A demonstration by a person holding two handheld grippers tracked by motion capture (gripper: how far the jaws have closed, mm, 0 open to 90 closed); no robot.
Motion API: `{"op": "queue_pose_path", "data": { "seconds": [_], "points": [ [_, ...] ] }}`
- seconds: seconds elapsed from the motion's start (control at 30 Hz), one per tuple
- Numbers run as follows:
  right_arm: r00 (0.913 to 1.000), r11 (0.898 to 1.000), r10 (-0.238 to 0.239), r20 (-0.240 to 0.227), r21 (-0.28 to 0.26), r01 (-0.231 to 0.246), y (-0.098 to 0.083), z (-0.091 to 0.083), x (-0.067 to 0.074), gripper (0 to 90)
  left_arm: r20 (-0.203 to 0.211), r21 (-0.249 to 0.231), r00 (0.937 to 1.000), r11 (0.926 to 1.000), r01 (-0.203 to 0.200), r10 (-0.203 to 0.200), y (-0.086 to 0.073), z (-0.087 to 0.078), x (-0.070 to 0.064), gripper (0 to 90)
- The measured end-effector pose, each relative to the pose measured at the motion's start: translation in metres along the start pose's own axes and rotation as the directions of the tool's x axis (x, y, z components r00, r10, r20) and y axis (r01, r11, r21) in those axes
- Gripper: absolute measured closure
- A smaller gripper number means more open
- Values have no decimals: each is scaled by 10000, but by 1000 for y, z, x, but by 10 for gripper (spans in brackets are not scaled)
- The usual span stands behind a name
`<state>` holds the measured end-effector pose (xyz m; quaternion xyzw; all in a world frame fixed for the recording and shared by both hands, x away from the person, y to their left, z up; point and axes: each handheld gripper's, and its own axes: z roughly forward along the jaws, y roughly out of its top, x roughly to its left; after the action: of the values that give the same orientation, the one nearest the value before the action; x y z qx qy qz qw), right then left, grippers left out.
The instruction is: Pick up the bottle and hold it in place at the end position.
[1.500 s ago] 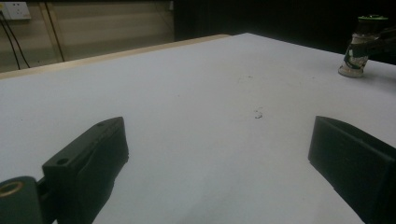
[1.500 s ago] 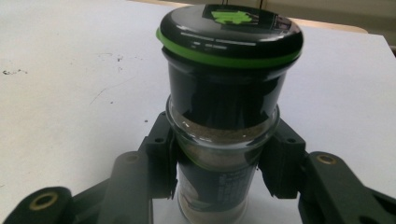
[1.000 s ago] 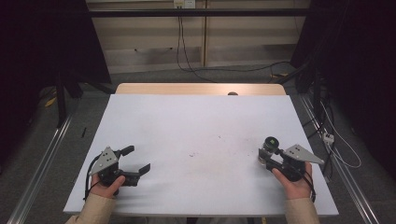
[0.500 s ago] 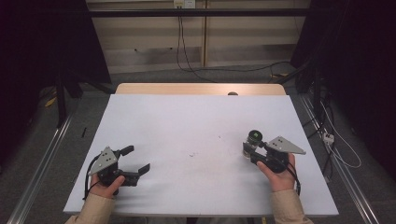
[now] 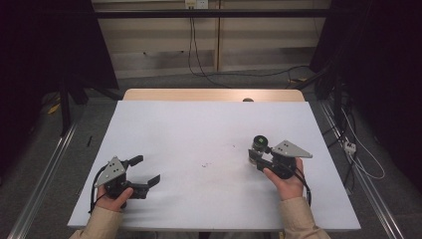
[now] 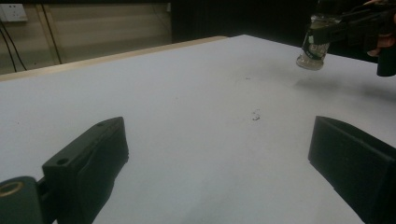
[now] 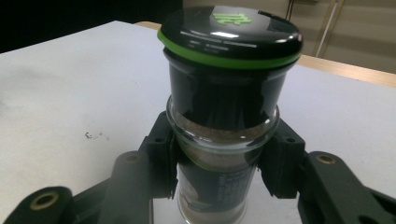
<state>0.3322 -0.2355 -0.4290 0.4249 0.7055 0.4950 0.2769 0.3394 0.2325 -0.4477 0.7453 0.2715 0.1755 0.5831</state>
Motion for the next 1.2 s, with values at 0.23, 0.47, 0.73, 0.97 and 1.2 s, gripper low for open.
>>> {"op": "queue_pose_path", "data": {
  "seconds": [0.23, 0.47, 0.73, 0.97, 1.2],
  "points": [
    [9996, 9998, -202, -194, 82, 203, 5, 11, 6, 533, -4, 31, 10000, 10000, -12, 12, 0, 0, 0, 46],
    [9993, 9996, -261, -277, 106, 264, 7, 18, 8, 533, -21, 9, 10000, 10000, 13, -13, 0, 0, 1, 45],
    [9985, 9994, -309, -442, 156, 317, 9, 28, 13, 534, -21, 10, 10000, 10000, -43, 43, 0, 0, 1, 46],
    [9981, 9991, -359, -494, 209, 370, 10, 33, 15, 534, -17, 4, 10000, 10000, -25, 25, 0, 0, 1, 46],
    [9983, 9994, -279, -516, 189, 289, 11, 36, 16, 534, 0, 17, 10000, 10000, -31, 31, 0, 1, 1, 46]
  ]
}}
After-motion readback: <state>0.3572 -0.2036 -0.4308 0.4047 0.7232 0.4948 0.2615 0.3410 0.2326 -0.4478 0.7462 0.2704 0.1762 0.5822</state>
